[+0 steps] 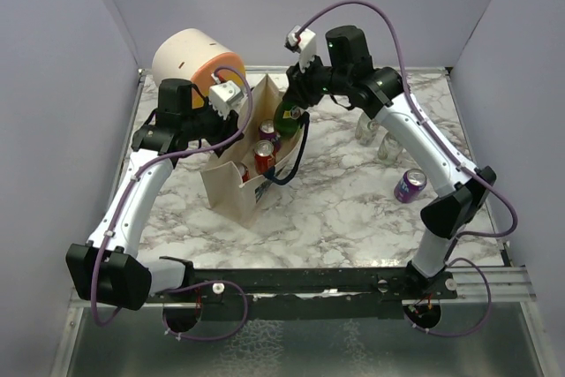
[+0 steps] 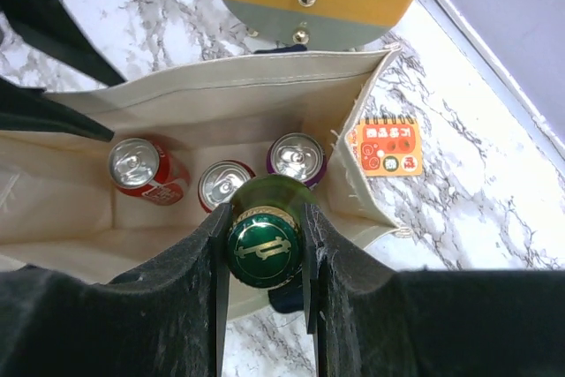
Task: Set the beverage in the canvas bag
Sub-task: Place the drink in the canvas bag.
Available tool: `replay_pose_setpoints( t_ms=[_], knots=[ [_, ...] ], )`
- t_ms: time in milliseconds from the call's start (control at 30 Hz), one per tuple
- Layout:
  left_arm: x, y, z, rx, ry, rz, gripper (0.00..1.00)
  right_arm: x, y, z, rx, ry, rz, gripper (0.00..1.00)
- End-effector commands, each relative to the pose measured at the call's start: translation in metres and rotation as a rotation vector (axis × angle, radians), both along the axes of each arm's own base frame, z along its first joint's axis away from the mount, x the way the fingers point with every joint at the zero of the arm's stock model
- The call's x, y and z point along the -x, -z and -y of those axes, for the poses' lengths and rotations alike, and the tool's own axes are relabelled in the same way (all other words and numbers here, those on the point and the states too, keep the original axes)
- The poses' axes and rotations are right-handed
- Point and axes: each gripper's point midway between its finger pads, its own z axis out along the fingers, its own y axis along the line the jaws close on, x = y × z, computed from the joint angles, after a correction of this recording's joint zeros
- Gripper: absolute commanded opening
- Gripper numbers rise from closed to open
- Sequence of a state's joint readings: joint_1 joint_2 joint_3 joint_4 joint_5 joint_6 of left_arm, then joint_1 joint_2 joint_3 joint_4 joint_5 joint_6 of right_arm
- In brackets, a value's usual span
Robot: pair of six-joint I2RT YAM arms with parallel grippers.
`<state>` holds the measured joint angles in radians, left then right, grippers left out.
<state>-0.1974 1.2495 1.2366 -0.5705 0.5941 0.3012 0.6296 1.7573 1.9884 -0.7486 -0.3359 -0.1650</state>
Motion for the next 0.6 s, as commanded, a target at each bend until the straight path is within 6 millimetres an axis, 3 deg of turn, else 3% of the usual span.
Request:
replay_pose_setpoints(
  t_ms=[0,333,567],
  knots=[
    [0.010,0.002,0.007,0.013,0.078,-0.001,0.37,-0.016,-0.047,-0.020,-0.093,-0.006,0.130,0.01],
    [0.010,0.009,0.001,0.008,0.023,-0.027,0.16,-0.004,-0.054,-0.063,-0.162,-0.121,0.113,0.01],
    [0.000,0.021,-0.015,-0.044,-0.086,-0.054,0.00,-0.002,-0.055,-0.090,-0.219,-0.204,0.123,0.01]
  ],
)
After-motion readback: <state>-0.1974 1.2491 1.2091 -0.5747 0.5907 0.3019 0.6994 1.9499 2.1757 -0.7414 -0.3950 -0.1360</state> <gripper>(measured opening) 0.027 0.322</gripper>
